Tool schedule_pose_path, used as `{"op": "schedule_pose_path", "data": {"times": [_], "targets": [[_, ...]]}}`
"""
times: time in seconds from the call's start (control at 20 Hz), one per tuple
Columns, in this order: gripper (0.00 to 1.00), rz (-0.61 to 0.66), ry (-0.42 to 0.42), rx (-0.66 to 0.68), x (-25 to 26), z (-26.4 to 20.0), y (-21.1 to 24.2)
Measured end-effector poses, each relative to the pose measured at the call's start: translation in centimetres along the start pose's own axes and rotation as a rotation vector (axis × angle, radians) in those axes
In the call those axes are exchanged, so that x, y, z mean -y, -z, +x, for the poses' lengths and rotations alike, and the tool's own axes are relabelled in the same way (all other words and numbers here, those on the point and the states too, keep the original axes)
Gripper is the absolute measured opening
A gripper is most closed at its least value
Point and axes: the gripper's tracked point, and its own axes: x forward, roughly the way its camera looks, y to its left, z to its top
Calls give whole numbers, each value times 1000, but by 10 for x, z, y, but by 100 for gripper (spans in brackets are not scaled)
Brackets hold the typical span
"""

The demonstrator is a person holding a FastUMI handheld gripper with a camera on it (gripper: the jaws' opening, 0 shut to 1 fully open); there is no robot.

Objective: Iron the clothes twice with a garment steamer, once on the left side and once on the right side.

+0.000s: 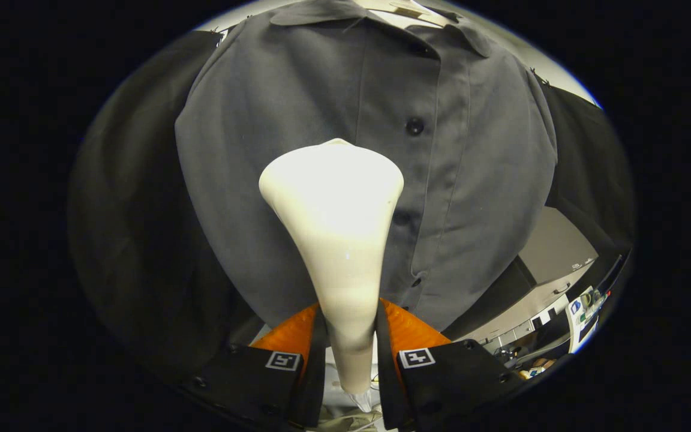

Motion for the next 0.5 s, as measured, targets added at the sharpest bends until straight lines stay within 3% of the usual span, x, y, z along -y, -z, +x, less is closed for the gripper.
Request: {"op": "schedule_pose_path", "data": {"times": [0.5], "targets": [[46, -4, -38, -137, -3, 30, 63]]}}
